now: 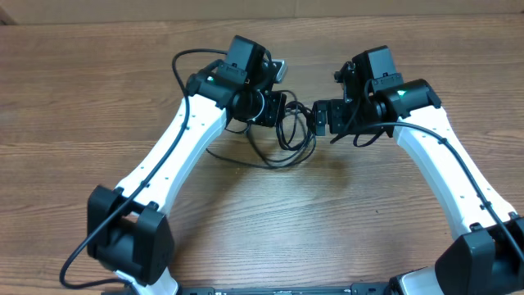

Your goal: Untangle cables

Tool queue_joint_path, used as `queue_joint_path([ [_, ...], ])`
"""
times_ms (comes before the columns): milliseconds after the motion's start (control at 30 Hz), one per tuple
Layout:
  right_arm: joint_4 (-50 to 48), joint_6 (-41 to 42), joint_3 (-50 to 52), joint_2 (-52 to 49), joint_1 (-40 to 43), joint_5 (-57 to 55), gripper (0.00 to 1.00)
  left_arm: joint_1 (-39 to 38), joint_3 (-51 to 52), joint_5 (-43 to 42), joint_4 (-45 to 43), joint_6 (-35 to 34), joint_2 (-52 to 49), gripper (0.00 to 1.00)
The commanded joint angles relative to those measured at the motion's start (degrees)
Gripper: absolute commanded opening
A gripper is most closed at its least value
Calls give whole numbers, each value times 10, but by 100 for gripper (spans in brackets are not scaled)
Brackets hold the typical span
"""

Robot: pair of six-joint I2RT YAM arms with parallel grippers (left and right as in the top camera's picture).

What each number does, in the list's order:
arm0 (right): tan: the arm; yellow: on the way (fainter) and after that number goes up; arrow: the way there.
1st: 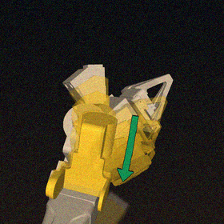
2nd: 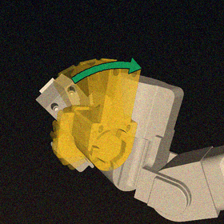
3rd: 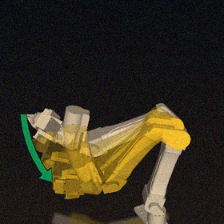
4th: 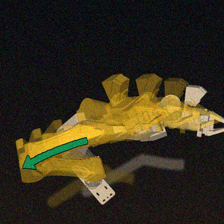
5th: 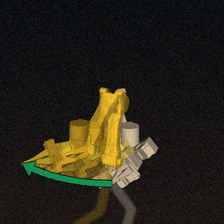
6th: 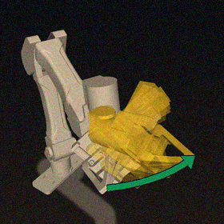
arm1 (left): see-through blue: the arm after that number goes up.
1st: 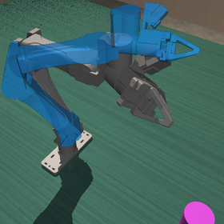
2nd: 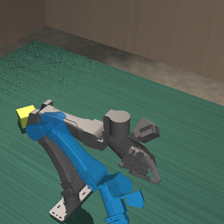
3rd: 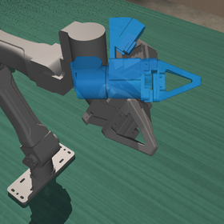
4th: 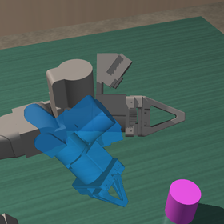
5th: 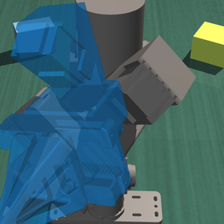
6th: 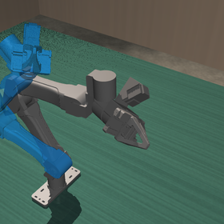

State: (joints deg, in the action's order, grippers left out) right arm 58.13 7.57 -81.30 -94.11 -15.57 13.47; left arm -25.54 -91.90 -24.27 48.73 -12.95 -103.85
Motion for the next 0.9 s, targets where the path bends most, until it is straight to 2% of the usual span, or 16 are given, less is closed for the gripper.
queue_joint_path([
  [0,-7,-21,3,-16,-2,20,97,-5,-12,-39,0,16,24,4],
  [367,-18,-34,3,-53,-2,108,96,-4,-13,-41,-8,16,31,4],
  [533,-50,-34,3,-65,-2,106,90,-4,-13,-76,-17,16,31,4],
  [700,-89,-33,3,-94,-2,106,76,-4,-13,-78,-18,16,31,4],
  [867,-111,-29,3,-108,-2,77,51,-4,-13,-77,-18,16,31,4],
])
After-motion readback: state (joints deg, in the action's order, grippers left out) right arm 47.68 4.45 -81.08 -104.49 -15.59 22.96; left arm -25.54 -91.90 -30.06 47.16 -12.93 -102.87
